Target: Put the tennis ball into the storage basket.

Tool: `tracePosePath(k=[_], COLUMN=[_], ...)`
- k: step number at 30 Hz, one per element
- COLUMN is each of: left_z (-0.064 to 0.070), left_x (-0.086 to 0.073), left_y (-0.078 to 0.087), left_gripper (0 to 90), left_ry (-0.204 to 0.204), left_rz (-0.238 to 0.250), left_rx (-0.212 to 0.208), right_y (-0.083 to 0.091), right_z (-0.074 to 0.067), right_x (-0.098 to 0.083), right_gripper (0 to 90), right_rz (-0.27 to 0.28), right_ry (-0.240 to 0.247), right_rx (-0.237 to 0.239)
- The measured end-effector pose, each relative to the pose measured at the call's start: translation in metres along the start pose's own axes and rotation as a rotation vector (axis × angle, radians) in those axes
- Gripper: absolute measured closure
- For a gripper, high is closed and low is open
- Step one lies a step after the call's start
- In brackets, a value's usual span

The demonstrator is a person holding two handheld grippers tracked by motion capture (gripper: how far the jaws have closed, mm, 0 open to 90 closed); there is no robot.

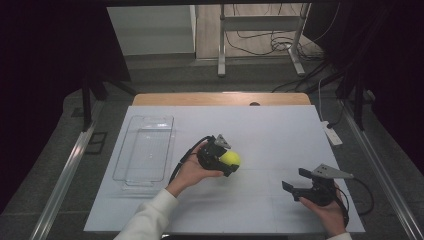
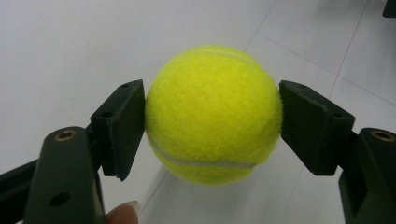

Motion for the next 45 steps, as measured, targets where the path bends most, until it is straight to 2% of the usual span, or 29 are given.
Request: tracePosePath(k=[9,17,23,35,45], left_z=[0.003,0.001,-0.001,-0.007,-0.007], left_x=[-0.004,-0.006,-0.008,-0.008,-0.006], left_y=[0.006,0.011,0.011,0.019,0.025], left_gripper=[26.8,26.8,26.8,26.8,26.8], left_ry=[-0.001,0.006,0.006,0.025,0.021], left_rz=[0.016,0.033,0.028,0.057,0.075], left_rx=[-0.002,-0.002,0.002,0.013,0.017], right_y=[0.001,0.0,0.001,0.0,0.0], right_z=[0.0,0.001,0.0,0.001,0.001], right_x=[0.0,0.0,0.0,-0.001,-0.001], right_gripper=[13.1,13.1,13.2,13.2,13.3], right_rz=[0.0,0.0,-0.002,-0.005,-0.003], right_ry=[-0.001,-0.004,-0.004,-0.002,0.0], right_rx=[-0.004,-0.005,-0.007,-0.007,-0.007])
Point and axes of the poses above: each handheld gripper's, and its own axes: y roughly backward along the jaws, x roughly out of its top, z roughly to its right, the point moved 3 cm from there along -y, roughly forward along the jaws, and after that the axes turned 13 degrees about z, right-handed, at the moved point
